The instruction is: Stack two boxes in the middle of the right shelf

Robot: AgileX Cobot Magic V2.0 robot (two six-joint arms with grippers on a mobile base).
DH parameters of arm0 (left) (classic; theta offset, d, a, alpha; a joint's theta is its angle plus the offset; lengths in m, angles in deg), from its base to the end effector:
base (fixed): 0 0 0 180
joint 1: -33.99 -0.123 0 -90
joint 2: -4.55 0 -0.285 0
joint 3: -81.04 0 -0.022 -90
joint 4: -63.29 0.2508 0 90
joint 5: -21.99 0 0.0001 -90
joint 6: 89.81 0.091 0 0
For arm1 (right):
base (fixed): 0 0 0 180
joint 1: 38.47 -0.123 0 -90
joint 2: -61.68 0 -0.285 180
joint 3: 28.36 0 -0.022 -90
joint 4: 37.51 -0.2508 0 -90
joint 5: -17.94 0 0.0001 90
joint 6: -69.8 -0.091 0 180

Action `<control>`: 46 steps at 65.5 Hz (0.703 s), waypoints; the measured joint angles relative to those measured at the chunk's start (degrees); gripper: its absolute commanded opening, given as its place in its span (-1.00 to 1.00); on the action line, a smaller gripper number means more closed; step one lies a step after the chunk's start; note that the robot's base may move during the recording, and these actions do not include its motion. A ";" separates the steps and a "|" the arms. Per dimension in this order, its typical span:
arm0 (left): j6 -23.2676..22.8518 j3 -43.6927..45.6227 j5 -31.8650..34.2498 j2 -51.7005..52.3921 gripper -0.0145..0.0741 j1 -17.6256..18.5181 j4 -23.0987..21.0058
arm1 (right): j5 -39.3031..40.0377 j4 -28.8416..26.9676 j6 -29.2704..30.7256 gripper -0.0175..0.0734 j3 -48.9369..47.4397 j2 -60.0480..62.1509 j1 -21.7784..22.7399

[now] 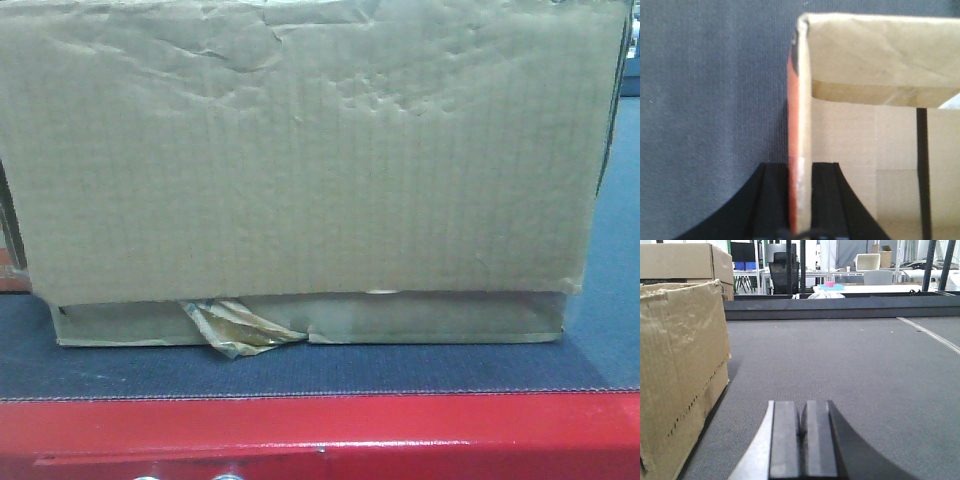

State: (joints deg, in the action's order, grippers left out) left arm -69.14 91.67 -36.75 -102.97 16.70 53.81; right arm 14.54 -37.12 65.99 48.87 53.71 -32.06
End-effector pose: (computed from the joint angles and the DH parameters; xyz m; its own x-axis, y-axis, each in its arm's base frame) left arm 0.3619 0.0992 0.3047 -0.8994 0.0009 -0.4372 0.0058 0.9999 -0.0098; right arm 0.0564 -0.0064 0.2075 0.0309 0.0566 -0.9979 0.1104 0.9921 0.0597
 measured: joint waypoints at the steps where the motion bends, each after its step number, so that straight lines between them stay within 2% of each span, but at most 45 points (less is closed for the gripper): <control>1: 0.00 0.55 -0.14 0.00 -0.92 0.00 0.13 | 0.00 0.00 0.00 -0.97 0.00 0.00 0.00; 14: -0.18 13.30 -2.73 -0.05 -0.92 0.00 1.01 | 0.00 0.00 0.00 -0.97 0.00 0.00 0.00; 24: -5.96 27.58 -3.27 -0.05 -0.92 0.00 1.03 | 0.00 0.00 0.00 -0.97 0.00 0.00 0.00; 32: -8.33 38.47 -3.52 -0.05 -0.92 1.03 1.14 | 0.00 0.00 0.00 -0.97 0.00 0.00 0.00; 39: -12.91 47.81 -5.69 0.05 -0.92 4.52 2.27 | 0.00 0.00 0.00 -0.97 0.00 0.00 0.00; 46: -19.12 54.01 -9.10 0.32 -0.92 11.46 6.30 | 0.00 0.00 0.00 -0.97 0.00 0.00 0.00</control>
State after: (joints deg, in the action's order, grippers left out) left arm -88.26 145.68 -45.85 -102.65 28.16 60.11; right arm 14.54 -37.12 65.99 48.87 53.71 -32.06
